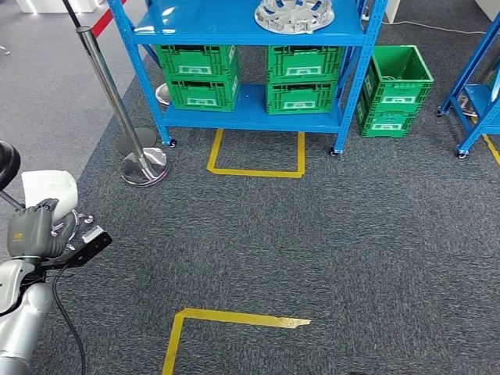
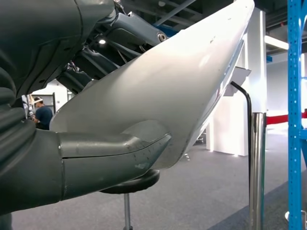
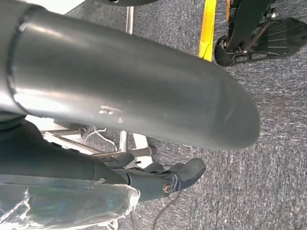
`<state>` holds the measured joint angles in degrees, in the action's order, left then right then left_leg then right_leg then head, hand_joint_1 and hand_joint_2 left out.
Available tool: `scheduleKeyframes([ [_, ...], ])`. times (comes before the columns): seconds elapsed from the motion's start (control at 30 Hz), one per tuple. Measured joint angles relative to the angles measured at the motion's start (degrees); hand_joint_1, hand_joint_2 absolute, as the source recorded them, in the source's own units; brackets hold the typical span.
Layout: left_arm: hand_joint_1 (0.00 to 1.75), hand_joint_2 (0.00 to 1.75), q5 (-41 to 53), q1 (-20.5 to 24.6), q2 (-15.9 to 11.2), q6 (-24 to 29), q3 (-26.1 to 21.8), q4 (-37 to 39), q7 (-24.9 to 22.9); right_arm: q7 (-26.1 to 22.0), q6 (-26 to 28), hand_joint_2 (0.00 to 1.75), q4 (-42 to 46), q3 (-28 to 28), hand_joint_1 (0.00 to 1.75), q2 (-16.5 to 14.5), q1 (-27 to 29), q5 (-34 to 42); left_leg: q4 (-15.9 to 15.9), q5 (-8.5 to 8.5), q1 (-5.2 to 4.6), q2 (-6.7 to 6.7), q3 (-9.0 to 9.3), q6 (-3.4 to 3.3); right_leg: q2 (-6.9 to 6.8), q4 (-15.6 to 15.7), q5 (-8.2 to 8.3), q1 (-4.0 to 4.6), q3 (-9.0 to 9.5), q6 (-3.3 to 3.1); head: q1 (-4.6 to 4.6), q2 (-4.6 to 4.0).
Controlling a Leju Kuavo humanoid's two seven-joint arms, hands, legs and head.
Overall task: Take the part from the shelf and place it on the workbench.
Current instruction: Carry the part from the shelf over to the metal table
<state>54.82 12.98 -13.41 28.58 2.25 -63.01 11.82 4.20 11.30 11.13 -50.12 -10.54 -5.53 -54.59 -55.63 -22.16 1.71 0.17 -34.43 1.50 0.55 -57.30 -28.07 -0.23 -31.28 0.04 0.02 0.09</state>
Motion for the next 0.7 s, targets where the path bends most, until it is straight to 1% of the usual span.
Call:
scheduleKeyframes([
  [0.03,1.75,1.75,0.0,0.0,0.0,0.0,0.0,0.0,0.0,0.0,0.0,0.0,0.0,0.0,0.0,0.0,0.0,0.0,0.0,-0.03,0.09,0.0,-0.03,0.67,0.0,-0.1,-0.02,0.05,-0.05,-0.04,0.01,0.0],
  [0.07,1.75,1.75,0.0,0.0,0.0,0.0,0.0,0.0,0.0,0.0,0.0,0.0,0.0,0.0,0.0,0.0,0.0,0.0,0.0,-0.06,0.15,0.0,-0.08,1.17,-0.01,-0.1,-0.02,0.07,-0.11,-0.05,0.02,0.0],
  [0.1,1.75,1.75,0.0,0.0,0.0,0.0,0.0,0.0,0.0,0.0,0.0,0.0,0.0,0.0,0.0,0.0,0.0,0.0,0.0,-0.08,0.17,0.0,-0.15,1.41,-0.01,-0.1,-0.02,0.08,-0.17,-0.05,0.03,0.0],
  [0.27,1.75,1.75,-0.7,0.0,0.1,-0.4,-0.1,0.0,0.2,0.0,0.0,0.0,0.0,0.0,0.0,0.0,0.0,-0.1,-0.1,-0.11,-0.04,-0.01,-0.49,1.47,-0.06,-0.1,0.01,-0.14,-0.36,0.01,0.04,0.0],
  [0.5,1.75,1.75,-3.9,0.1,0.1,-4.0,-0.4,0.0,0.7,0.0,-0.1,0.0,0.0,0.0,0.0,0.0,0.0,-0.2,-0.3,-0.16,-0.26,-0.01,-0.67,1.27,-0.05,0.0,0.15,-0.39,-0.5,0.24,0.04,0.0],
  [0.53,1.75,1.75,-4.1,0.2,0.0,-4.3,-0.4,0.0,0.7,0.0,-0.1,0.0,0.0,0.0,0.0,0.0,0.0,-0.2,-0.4,-0.25,-0.32,-0.01,-0.76,1.13,-0.09,0.1,0.21,-0.54,-0.47,0.46,0.04,0.0],
  [0.57,1.75,1.75,-4.2,0.3,0.0,-4.4,-0.5,0.0,0.7,0.0,-0.1,0.0,0.0,0.0,0.0,-0.1,0.0,-0.2,-0.5,-0.37,-0.42,-0.01,-0.8,0.81,-0.12,0.3,0.28,-0.73,-0.39,0.76,0.0,0.0],
  [0.6,1.75,1.75,-4.3,0.4,-0.1,-4.5,-0.5,0.0,0.7,0.0,-0.1,0.0,0.0,0.0,0.0,-0.1,-0.1,-0.2,-0.2,-0.41,-0.57,-0.02,-0.65,0.29,-0.14,0.8,0.4,-0.85,-0.18,1.14,-0.07,0.0],
  [0.63,1.75,1.75,-4.4,0.5,-0.1,-4.5,-0.6,0.0,0.7,0.0,-0.1,0.0,0.0,0.0,0.0,-0.2,-0.1,-0.3,0.7,-0.12,-0.54,0.03,-0.13,-0.34,-0.15,1.0,0.47,-0.95,-0.01,1.49,-0.11,0.0],
  [0.67,1.75,1.75,-4.4,0.6,-0.1,-4.5,-0.7,0.0,0.6,-0.1,-0.1,0.0,0.0,0.0,0.0,-0.2,-0.1,-0.3,2.0,0.32,-0.43,0.11,0.6,-0.99,-0.15,0.7,0.08,-0.87,-0.08,1.66,-0.09,-0.01],
  [0.7,1.75,1.75,-4.4,0.8,-0.1,-4.5,-0.7,0.0,0.6,-0.1,-0.1,0.0,0.0,-0.1,0.0,-0.2,-0.1,-0.4,3.1,0.88,-0.24,0.18,1.3,-1.43,-0.14,-0.6,-0.88,-0.76,-0.66,1.79,0.03,-0.01],
])
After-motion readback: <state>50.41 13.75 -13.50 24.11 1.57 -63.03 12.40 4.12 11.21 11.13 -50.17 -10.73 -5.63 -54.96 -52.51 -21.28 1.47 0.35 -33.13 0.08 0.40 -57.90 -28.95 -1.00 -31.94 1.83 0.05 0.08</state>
